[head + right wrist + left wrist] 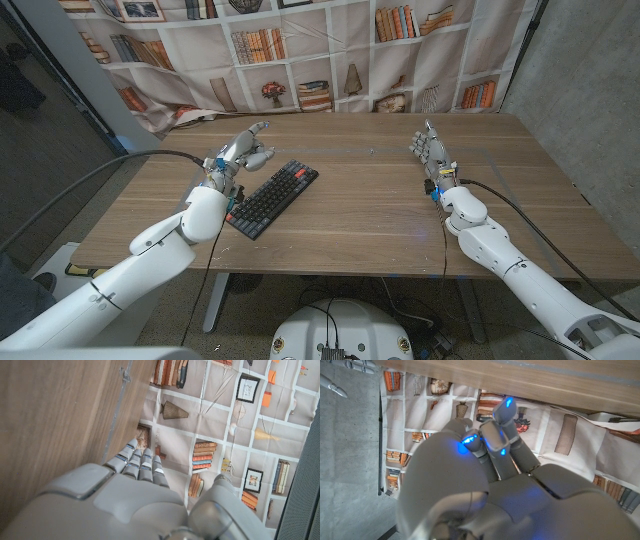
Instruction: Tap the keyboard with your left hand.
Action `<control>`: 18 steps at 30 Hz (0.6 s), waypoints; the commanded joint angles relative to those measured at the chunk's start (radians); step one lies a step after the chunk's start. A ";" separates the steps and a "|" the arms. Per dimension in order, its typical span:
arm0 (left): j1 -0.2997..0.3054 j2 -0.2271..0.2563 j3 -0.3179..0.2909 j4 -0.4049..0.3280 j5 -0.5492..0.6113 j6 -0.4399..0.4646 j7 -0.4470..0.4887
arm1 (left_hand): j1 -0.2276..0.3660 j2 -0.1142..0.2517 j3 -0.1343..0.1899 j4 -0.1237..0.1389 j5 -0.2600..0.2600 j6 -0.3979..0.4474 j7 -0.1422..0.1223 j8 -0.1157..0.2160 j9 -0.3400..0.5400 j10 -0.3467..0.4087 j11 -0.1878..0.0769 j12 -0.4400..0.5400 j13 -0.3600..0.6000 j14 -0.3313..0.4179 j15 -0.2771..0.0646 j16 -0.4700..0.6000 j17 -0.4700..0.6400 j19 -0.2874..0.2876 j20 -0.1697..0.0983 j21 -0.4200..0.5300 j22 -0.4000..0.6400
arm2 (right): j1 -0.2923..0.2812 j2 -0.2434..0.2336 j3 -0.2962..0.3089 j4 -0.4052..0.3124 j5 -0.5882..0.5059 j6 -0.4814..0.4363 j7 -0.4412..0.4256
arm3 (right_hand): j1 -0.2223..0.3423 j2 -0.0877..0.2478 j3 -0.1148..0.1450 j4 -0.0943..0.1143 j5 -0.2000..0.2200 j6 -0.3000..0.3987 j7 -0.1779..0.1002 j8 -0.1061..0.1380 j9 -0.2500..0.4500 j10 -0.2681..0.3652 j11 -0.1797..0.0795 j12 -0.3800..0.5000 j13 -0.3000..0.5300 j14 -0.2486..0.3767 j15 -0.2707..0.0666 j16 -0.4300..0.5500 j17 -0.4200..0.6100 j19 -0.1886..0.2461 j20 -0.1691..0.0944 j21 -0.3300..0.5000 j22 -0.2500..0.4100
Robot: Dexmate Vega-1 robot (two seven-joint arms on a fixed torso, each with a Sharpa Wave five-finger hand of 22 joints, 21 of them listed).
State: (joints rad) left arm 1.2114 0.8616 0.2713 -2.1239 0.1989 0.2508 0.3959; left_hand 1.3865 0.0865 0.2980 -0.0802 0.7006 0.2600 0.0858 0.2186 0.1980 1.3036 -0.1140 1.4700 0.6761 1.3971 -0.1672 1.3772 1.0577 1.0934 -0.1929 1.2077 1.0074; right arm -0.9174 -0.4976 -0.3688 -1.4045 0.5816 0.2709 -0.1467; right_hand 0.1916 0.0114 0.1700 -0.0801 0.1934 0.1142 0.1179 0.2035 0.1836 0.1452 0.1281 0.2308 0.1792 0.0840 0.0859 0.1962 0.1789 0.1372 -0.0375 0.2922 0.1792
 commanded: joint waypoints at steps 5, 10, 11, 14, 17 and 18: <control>-0.042 0.048 0.097 -0.099 0.209 0.303 -0.009 | -0.047 -0.053 0.117 -0.050 0.036 0.083 -0.045 0.012 0.002 0.022 -0.020 -0.003 0.069 0.012 -0.005 -0.014 -0.006 0.014 -0.012 0.003 -0.039 | 0.010 0.020 -0.004 0.038 0.013 0.016 0.014 | 0.014 0.024 0.014 -0.006 0.000 0.016 0.001 0.000 0.003 0.011 0.000 0.000 0.004 0.007 0.007 -0.002 0.004 0.008 -0.008 -0.007 0.002; -0.059 0.069 0.126 -0.116 0.251 0.363 -0.041 | -0.067 -0.067 0.141 -0.048 0.047 0.108 -0.060 0.010 0.001 0.033 -0.016 -0.023 0.042 0.016 -0.009 -0.012 -0.002 0.016 -0.014 0.010 -0.051 | 0.012 0.021 -0.006 0.037 0.008 0.014 0.007 | 0.020 0.028 0.017 -0.008 -0.001 0.020 0.000 0.001 0.003 0.012 0.000 0.000 0.004 0.007 0.006 -0.003 0.004 0.007 -0.008 -0.008 0.003; -0.061 0.074 0.130 -0.120 0.256 0.373 -0.051 | -0.072 -0.069 0.147 -0.047 0.049 0.111 -0.062 0.008 0.001 0.033 -0.017 -0.023 0.043 0.015 -0.009 -0.012 -0.002 0.017 -0.016 0.015 -0.049 | 0.013 0.020 -0.008 0.039 0.004 0.016 0.010 | 0.021 0.029 0.018 -0.009 -0.001 0.020 0.000 0.001 0.003 0.013 0.000 0.000 0.004 0.008 0.007 -0.003 0.004 0.007 -0.007 -0.009 0.003; -0.063 0.085 0.134 -0.128 0.265 0.394 -0.064 | -0.081 -0.075 0.161 -0.047 0.053 0.130 -0.065 0.010 0.001 0.030 -0.019 -0.026 0.043 0.019 -0.010 -0.008 0.003 0.007 -0.016 0.012 -0.061 | 0.014 0.022 -0.009 0.039 0.003 0.016 0.010 | 0.024 0.031 0.020 -0.010 -0.002 0.021 0.000 0.001 0.003 0.016 -0.001 0.000 0.004 0.007 0.006 -0.003 0.004 0.007 -0.007 -0.010 0.003; -0.063 0.098 0.138 -0.139 0.275 0.419 -0.080 | -0.101 -0.088 0.194 -0.047 0.059 0.174 -0.077 0.010 0.001 0.041 -0.012 -0.033 0.035 0.014 -0.012 -0.013 0.000 0.004 -0.017 0.024 -0.074 | 0.014 0.023 -0.011 0.034 0.001 0.014 0.004 | 0.026 0.033 0.021 -0.011 -0.002 0.021 0.000 0.001 0.003 0.016 -0.001 0.000 0.004 0.008 0.006 -0.003 0.003 0.007 -0.007 -0.011 0.003; -0.065 0.104 0.140 -0.143 0.278 0.429 -0.088 | -0.103 -0.089 0.198 -0.047 0.060 0.184 -0.079 0.012 0.001 0.039 -0.012 -0.038 0.030 0.014 -0.011 -0.014 -0.002 0.004 -0.017 0.025 -0.076 | 0.014 0.023 -0.011 0.034 -0.001 0.014 0.003 | 0.027 0.033 0.021 -0.012 -0.002 0.021 0.000 0.001 0.003 0.016 -0.001 0.000 0.004 0.008 0.006 -0.004 0.003 0.007 -0.007 -0.011 0.003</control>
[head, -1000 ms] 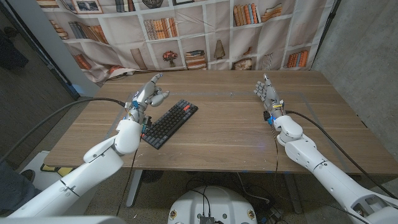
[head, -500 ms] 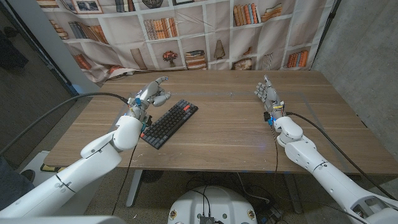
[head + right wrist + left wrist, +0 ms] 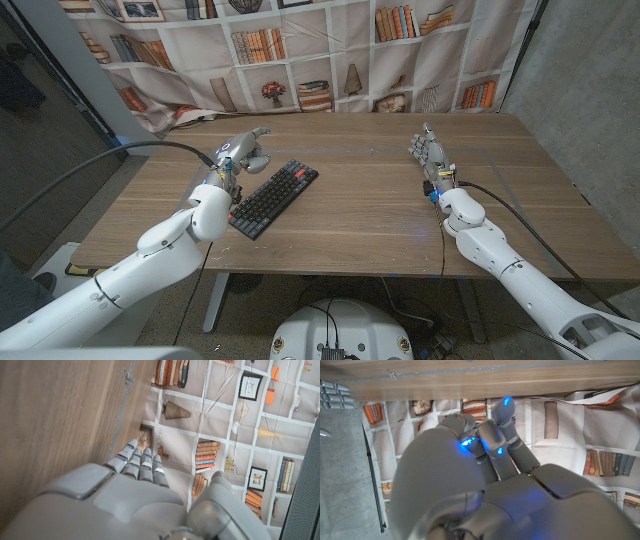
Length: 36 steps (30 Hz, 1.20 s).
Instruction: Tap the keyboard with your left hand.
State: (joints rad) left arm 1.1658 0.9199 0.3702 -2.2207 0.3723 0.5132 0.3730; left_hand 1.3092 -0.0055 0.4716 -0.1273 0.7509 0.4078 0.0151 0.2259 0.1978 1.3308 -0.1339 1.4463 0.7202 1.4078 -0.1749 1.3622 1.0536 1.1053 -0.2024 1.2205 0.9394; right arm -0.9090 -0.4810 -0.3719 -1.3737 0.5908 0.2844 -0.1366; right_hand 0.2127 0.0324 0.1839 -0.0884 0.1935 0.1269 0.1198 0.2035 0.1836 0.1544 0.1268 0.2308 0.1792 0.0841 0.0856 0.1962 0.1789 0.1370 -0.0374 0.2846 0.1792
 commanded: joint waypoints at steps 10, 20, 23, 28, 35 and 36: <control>-0.059 0.105 0.077 -0.076 0.126 0.238 -0.174 | -0.057 -0.016 0.074 -0.001 0.009 0.102 -0.030 -0.001 0.002 0.013 0.002 -0.044 -0.048 0.004 -0.009 0.002 0.008 -0.026 -0.010 0.022 -0.053 | 0.017 0.008 -0.018 0.002 -0.017 -0.011 -0.006 | 0.013 0.016 0.011 -0.007 -0.004 0.011 -0.004 0.001 0.003 0.009 -0.001 -0.001 0.004 0.010 0.006 -0.004 0.003 0.008 -0.007 -0.005 0.003; -0.162 0.137 0.170 -0.095 0.173 0.336 -0.334 | -0.084 -0.028 0.103 -0.002 -0.011 0.137 -0.033 -0.012 0.004 0.016 -0.005 -0.084 -0.102 0.000 -0.010 -0.023 -0.012 -0.039 -0.010 0.018 -0.137 | 0.030 0.016 -0.026 0.014 -0.018 -0.013 0.003 | 0.018 0.018 0.013 -0.010 -0.006 0.011 -0.005 0.000 0.003 0.012 -0.001 -0.001 0.004 0.012 0.005 -0.005 0.003 0.008 -0.006 -0.007 0.003; -0.189 0.140 0.192 -0.092 0.185 0.352 -0.368 | -0.089 -0.029 0.109 -0.003 -0.016 0.141 -0.031 -0.016 0.004 0.014 -0.006 -0.097 -0.120 0.005 -0.010 -0.026 -0.014 -0.038 -0.011 0.023 -0.152 | 0.030 0.020 -0.025 0.017 -0.014 -0.012 0.002 | 0.019 0.019 0.014 -0.011 -0.006 0.011 -0.006 -0.001 0.003 0.012 -0.001 -0.001 0.004 0.012 0.004 -0.005 0.003 0.008 -0.006 -0.008 0.003; -0.249 0.129 0.256 -0.074 0.242 0.388 -0.425 | -0.097 -0.031 0.116 -0.003 -0.022 0.153 -0.029 -0.017 0.005 0.016 -0.007 -0.107 -0.134 0.002 -0.015 -0.024 -0.008 -0.043 -0.012 0.028 -0.167 | 0.029 0.020 -0.025 0.025 -0.013 -0.008 0.004 | 0.020 0.019 0.014 -0.012 -0.007 0.012 -0.006 -0.001 0.003 0.013 -0.001 -0.001 0.004 0.012 0.004 -0.005 0.003 0.009 -0.006 -0.008 0.003; -0.308 0.114 0.290 -0.023 0.238 0.346 -0.491 | -0.108 -0.030 0.128 -0.004 -0.037 0.165 -0.031 -0.022 0.007 0.017 -0.007 -0.122 -0.158 0.001 -0.017 -0.029 -0.005 -0.051 -0.013 0.035 -0.208 | 0.027 0.016 -0.022 0.022 -0.013 -0.011 0.003 | 0.022 0.019 0.015 -0.014 -0.008 0.013 -0.006 -0.001 0.003 0.014 -0.001 -0.002 0.004 0.014 0.004 -0.005 0.003 0.010 -0.006 -0.009 0.003; -0.317 0.112 0.295 -0.017 0.239 0.339 -0.501 | -0.109 -0.030 0.128 -0.004 -0.037 0.165 -0.031 -0.022 0.007 0.017 -0.008 -0.123 -0.158 0.001 -0.017 -0.029 -0.004 -0.051 -0.013 0.035 -0.209 | 0.026 0.016 -0.021 0.019 -0.011 -0.015 -0.001 | 0.022 0.019 0.015 -0.014 -0.008 0.013 -0.006 -0.001 0.003 0.014 -0.001 -0.002 0.004 0.014 0.004 -0.005 0.003 0.010 -0.006 -0.009 0.003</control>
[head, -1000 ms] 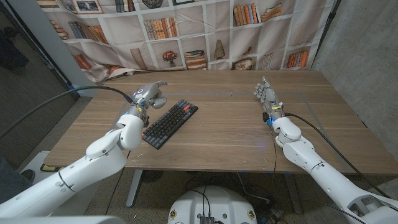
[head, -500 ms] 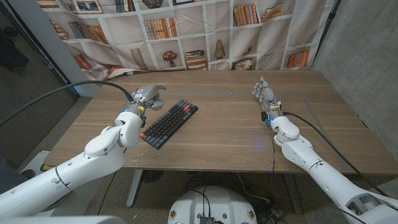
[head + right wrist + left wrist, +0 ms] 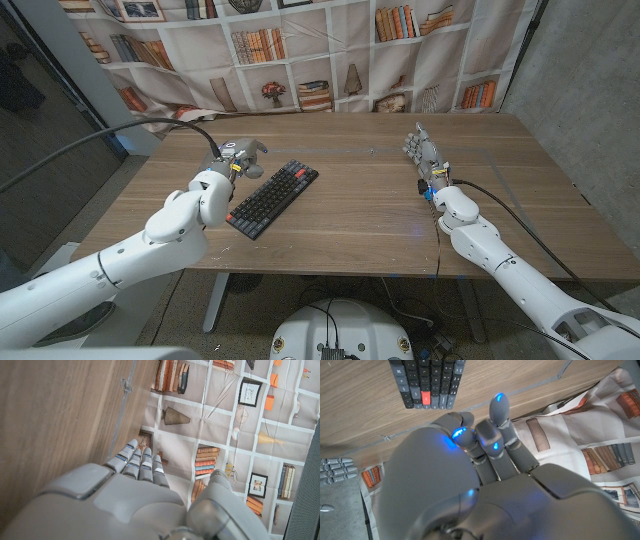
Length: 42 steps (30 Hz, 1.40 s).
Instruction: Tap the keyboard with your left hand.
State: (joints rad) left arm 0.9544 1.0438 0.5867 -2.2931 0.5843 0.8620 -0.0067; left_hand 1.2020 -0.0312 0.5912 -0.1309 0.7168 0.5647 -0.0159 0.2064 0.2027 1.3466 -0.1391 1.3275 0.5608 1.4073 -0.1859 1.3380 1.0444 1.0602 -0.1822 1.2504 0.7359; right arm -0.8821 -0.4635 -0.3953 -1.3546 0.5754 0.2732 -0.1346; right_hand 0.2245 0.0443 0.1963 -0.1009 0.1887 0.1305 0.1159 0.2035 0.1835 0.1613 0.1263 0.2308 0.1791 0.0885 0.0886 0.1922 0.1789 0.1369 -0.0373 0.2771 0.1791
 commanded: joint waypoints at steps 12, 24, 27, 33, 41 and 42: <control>-0.160 -0.036 0.111 0.103 0.031 -0.099 -0.198 | -0.022 -0.004 0.025 -0.003 -0.022 0.016 0.003 -0.009 0.003 0.004 -0.012 -0.039 -0.057 0.002 -0.005 -0.024 0.002 -0.018 -0.034 0.035 -0.053 | 0.000 -0.001 0.005 0.007 0.011 -0.005 0.002 | 0.013 0.008 0.004 -0.004 -0.005 0.010 -0.002 -0.002 0.003 0.008 -0.001 -0.003 0.004 0.010 0.002 -0.002 0.003 0.010 -0.006 -0.004 0.004; -0.189 -0.067 0.137 0.147 0.055 -0.127 -0.258 | -0.038 0.000 0.044 -0.007 -0.040 0.031 0.000 -0.009 0.004 -0.001 -0.013 -0.034 -0.052 0.002 -0.006 -0.043 0.002 -0.042 -0.033 0.075 -0.099 | 0.008 -0.002 0.001 0.018 0.012 -0.011 0.011 | 0.014 0.008 0.004 -0.005 -0.006 0.012 -0.002 -0.002 0.003 0.011 -0.002 -0.003 0.004 0.012 0.001 -0.002 0.003 0.012 -0.006 -0.006 0.004; -0.206 -0.084 0.151 0.174 0.064 -0.139 -0.274 | -0.042 0.001 0.049 -0.007 -0.043 0.033 0.002 -0.010 0.004 -0.004 -0.012 -0.031 -0.048 0.001 -0.005 -0.049 -0.002 -0.047 -0.034 0.086 -0.107 | 0.010 -0.004 0.000 0.019 0.013 -0.014 0.014 | 0.015 0.008 0.004 -0.005 -0.007 0.011 -0.003 -0.002 0.003 0.012 -0.002 -0.003 0.004 0.012 0.002 -0.002 0.003 0.012 -0.006 -0.006 0.004; -0.224 -0.101 0.164 0.195 0.080 -0.141 -0.304 | -0.050 0.004 0.063 -0.009 -0.051 0.041 0.002 -0.011 0.005 -0.004 -0.017 -0.036 -0.059 0.002 -0.003 -0.055 -0.002 -0.056 -0.033 0.118 -0.134 | 0.010 -0.009 0.001 0.013 0.012 -0.025 0.008 | 0.015 0.008 0.004 -0.006 -0.007 0.012 -0.004 -0.002 0.003 0.013 0.000 -0.003 0.004 0.013 0.000 -0.002 0.004 0.012 -0.005 -0.007 0.004; -0.240 -0.117 0.197 0.196 0.148 -0.103 -0.347 | -0.056 0.006 0.075 -0.012 -0.055 0.067 0.002 -0.004 0.005 -0.005 -0.021 -0.024 -0.044 0.004 0.000 -0.063 -0.010 -0.061 -0.033 0.150 -0.139 | 0.012 -0.011 0.001 0.009 0.014 -0.037 0.006 | 0.015 0.009 0.005 -0.006 -0.008 0.012 -0.003 -0.003 0.003 0.013 -0.001 -0.004 0.004 0.013 0.001 -0.002 0.004 0.012 -0.005 -0.008 0.004; -0.241 -0.119 0.201 0.195 0.159 -0.096 -0.351 | -0.056 0.007 0.078 -0.012 -0.055 0.070 0.002 -0.005 0.005 -0.003 -0.021 -0.021 -0.041 0.003 0.001 -0.067 -0.015 -0.054 -0.034 0.165 -0.130 | 0.014 -0.011 0.000 0.010 0.016 -0.039 0.008 | 0.015 0.009 0.005 -0.006 -0.008 0.012 -0.003 -0.003 0.003 0.013 -0.001 -0.004 0.004 0.013 0.000 -0.002 0.004 0.012 -0.005 -0.008 0.004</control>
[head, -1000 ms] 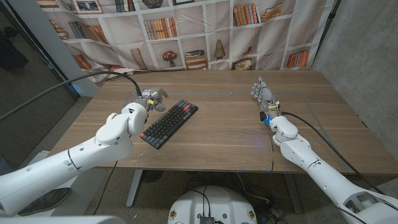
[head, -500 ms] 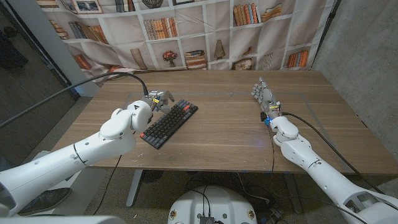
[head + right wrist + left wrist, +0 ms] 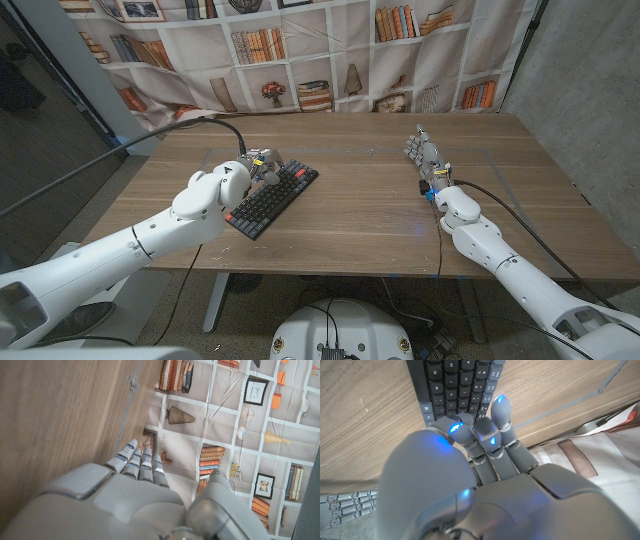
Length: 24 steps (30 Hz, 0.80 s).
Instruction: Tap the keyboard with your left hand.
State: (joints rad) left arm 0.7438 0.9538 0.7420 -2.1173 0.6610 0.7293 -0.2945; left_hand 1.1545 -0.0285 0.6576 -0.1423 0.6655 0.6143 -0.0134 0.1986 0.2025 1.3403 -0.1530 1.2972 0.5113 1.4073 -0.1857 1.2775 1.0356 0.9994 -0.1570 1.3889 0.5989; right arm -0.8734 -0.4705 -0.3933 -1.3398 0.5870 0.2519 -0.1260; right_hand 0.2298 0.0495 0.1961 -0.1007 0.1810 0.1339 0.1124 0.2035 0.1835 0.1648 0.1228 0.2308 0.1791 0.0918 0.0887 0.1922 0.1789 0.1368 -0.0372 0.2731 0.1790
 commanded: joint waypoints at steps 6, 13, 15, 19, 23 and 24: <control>-0.023 -0.038 0.046 0.024 0.108 0.048 -0.070 | -0.013 0.004 0.031 -0.004 -0.005 0.015 0.000 -0.005 0.005 0.009 -0.011 0.009 -0.001 0.008 -0.002 0.005 0.005 -0.010 -0.059 0.067 0.024 | 0.013 -0.002 -0.007 0.004 0.004 -0.021 0.007 | 0.010 0.004 0.005 -0.007 -0.001 0.010 0.000 -0.003 0.003 0.010 0.003 -0.004 0.004 0.010 0.000 -0.002 0.004 0.013 -0.005 -0.006 0.004; -0.015 -0.053 0.048 0.035 0.128 0.055 -0.071 | -0.025 0.005 0.047 -0.003 -0.012 0.020 -0.002 -0.005 0.005 0.006 -0.017 0.012 -0.006 0.008 -0.002 0.006 0.006 -0.017 -0.058 0.095 -0.008 | 0.014 0.001 -0.009 0.009 0.003 -0.018 0.009 | 0.010 0.004 0.005 -0.007 -0.001 0.010 -0.001 -0.003 0.003 0.011 0.003 -0.005 0.005 0.011 0.000 -0.002 0.004 0.014 -0.005 -0.006 0.004; -0.013 -0.055 0.045 0.037 0.122 0.051 -0.072 | -0.027 0.005 0.051 -0.003 -0.012 0.021 -0.002 -0.005 0.005 0.005 -0.018 0.009 -0.012 0.008 -0.001 0.005 0.004 -0.018 -0.059 0.106 -0.008 | 0.011 0.001 -0.008 0.005 0.004 -0.021 0.004 | 0.010 0.004 0.005 -0.007 -0.001 0.010 -0.001 -0.004 0.003 0.011 0.002 -0.005 0.005 0.011 0.000 -0.003 0.004 0.014 -0.004 -0.007 0.004; -0.008 -0.059 0.043 0.038 0.119 0.045 -0.072 | -0.031 0.005 0.056 -0.004 -0.015 0.021 -0.002 -0.006 0.004 0.005 -0.018 0.011 -0.012 0.007 -0.002 0.006 0.004 -0.020 -0.058 0.115 -0.019 | 0.006 0.000 -0.006 -0.001 0.005 -0.023 -0.001 | 0.010 0.005 0.005 -0.007 -0.002 0.010 -0.001 -0.004 0.003 0.010 0.001 -0.005 0.005 0.012 0.000 -0.002 0.005 0.014 -0.004 -0.007 0.004; -0.006 -0.062 0.042 0.037 0.120 0.050 -0.077 | -0.034 0.006 0.065 -0.005 -0.018 0.025 0.001 -0.005 0.004 0.002 -0.018 0.018 -0.006 0.008 -0.002 0.009 0.007 -0.028 -0.059 0.130 -0.028 | 0.005 -0.003 -0.007 -0.003 0.004 -0.024 -0.001 | 0.010 0.005 0.005 -0.007 -0.002 0.011 -0.002 -0.004 0.003 0.010 0.001 -0.006 0.005 0.012 0.000 -0.003 0.005 0.014 -0.004 -0.008 0.005; -0.007 -0.063 0.045 0.037 0.126 0.055 -0.082 | -0.035 0.006 0.065 -0.005 -0.018 0.025 -0.002 -0.005 0.004 0.003 -0.020 0.015 -0.012 0.005 -0.002 0.006 0.003 -0.030 -0.059 0.131 -0.029 | 0.003 -0.002 -0.006 -0.007 0.007 -0.030 -0.006 | 0.010 0.005 0.005 -0.007 -0.002 0.011 -0.002 -0.004 0.003 0.011 0.001 -0.006 0.005 0.012 0.000 -0.003 0.005 0.014 -0.004 -0.008 0.005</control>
State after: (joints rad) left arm 0.7302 0.9039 0.7845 -2.0852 0.7730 0.7743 -0.3614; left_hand 1.1231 -0.0235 0.7126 -0.1476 0.6503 0.6302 -0.0148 0.1986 0.2023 1.3404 -0.1669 1.3048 0.4978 1.4073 -0.1857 1.2767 1.0352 0.9764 -0.1480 1.5089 0.5698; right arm -0.8623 -0.4723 -0.4006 -1.3358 0.5893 0.2330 -0.1199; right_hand 0.2315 0.0512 0.2003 -0.1049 0.1817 0.1338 0.1125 0.1993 0.1835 0.1647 0.1229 0.2236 0.1792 0.0925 0.0873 0.1922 0.1789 0.1440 -0.0301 0.2656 0.1790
